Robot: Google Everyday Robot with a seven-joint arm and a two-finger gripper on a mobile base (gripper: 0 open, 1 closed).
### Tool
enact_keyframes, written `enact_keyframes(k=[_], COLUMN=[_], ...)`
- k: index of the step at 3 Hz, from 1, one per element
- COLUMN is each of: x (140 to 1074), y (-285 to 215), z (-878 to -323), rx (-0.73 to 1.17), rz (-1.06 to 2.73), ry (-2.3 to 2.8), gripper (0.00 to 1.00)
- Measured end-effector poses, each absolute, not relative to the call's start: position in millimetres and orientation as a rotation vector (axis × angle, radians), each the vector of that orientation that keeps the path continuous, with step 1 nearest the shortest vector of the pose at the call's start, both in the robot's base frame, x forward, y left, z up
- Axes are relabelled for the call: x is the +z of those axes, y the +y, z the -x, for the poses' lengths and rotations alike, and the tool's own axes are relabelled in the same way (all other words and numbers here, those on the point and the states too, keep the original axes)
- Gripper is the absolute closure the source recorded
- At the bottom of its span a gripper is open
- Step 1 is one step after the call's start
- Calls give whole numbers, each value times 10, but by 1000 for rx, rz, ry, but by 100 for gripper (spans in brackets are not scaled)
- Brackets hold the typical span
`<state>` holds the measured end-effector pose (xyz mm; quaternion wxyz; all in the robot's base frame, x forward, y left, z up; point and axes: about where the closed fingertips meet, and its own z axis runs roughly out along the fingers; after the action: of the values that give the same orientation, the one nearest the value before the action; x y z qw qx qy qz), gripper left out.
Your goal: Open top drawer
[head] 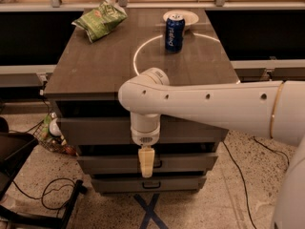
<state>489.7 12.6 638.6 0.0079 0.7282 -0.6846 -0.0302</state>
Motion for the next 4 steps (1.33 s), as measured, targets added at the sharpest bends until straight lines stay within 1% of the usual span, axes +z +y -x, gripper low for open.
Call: enact_keyframes(k=[3, 4], x=[6379, 6371], y=[117, 112], z=[-4887, -4882], rx=[-94, -94], rz=[-2275, -2274], ry=[-2138, -2136], gripper=[87, 100])
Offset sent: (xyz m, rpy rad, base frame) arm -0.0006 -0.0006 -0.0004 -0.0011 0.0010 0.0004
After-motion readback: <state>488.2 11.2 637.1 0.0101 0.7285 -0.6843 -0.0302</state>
